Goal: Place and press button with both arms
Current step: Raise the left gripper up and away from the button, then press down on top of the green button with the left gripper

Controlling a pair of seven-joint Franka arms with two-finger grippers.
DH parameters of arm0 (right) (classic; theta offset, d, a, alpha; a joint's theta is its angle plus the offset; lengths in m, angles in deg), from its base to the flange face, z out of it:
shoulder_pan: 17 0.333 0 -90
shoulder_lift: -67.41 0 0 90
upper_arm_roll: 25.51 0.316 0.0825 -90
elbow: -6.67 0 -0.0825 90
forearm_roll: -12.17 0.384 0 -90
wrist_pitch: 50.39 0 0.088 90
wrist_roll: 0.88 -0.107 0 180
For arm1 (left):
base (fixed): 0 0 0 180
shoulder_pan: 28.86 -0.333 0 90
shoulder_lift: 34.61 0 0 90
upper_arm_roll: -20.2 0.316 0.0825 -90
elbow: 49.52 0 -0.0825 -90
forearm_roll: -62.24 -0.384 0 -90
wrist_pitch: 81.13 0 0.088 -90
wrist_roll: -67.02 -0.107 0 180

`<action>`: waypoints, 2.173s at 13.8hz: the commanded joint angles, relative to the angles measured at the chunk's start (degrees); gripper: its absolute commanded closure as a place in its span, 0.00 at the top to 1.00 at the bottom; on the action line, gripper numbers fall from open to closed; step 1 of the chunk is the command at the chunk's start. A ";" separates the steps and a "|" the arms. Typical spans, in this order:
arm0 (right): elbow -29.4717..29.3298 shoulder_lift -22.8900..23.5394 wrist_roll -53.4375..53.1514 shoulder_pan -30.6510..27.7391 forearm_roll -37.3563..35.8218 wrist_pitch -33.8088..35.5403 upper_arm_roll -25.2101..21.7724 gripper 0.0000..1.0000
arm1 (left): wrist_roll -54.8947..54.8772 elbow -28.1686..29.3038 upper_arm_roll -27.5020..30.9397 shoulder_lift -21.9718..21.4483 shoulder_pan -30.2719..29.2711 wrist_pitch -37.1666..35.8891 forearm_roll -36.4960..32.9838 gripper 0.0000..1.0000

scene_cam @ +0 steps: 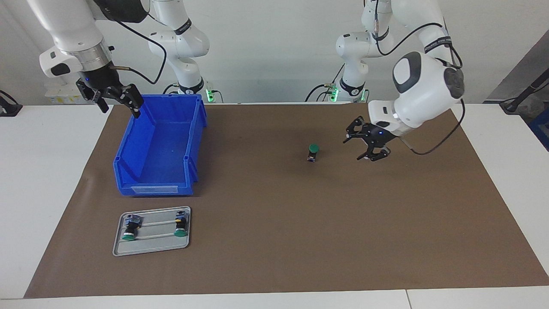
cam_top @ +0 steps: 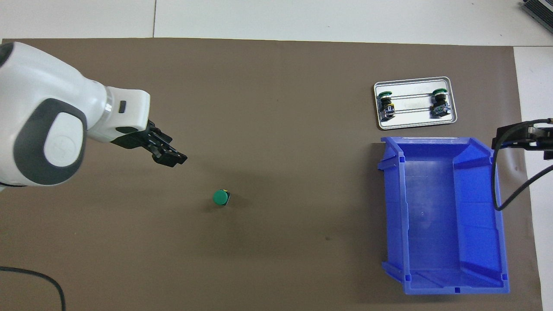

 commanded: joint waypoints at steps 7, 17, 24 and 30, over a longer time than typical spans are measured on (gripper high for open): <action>1.85 -1.49 2.11 -1.23 1.13 -1.02 -0.02 1.00 | 24.67 19.88 0.80 -8.32 11.21 15.90 -12.84 0.00; 2.03 -1.58 2.02 -1.23 1.13 -1.19 -0.11 1.00 | 30.13 25.45 0.54 -9.03 13.94 24.53 -12.84 0.00; 2.38 -1.84 2.02 -1.67 1.13 -1.19 -0.11 1.00 | 30.13 27.38 0.54 -8.33 14.02 27.18 -12.84 0.00; 2.65 -1.93 2.11 -1.76 1.13 -1.19 -0.11 1.00 | 30.30 28.43 0.54 -7.98 14.64 29.19 -12.84 0.00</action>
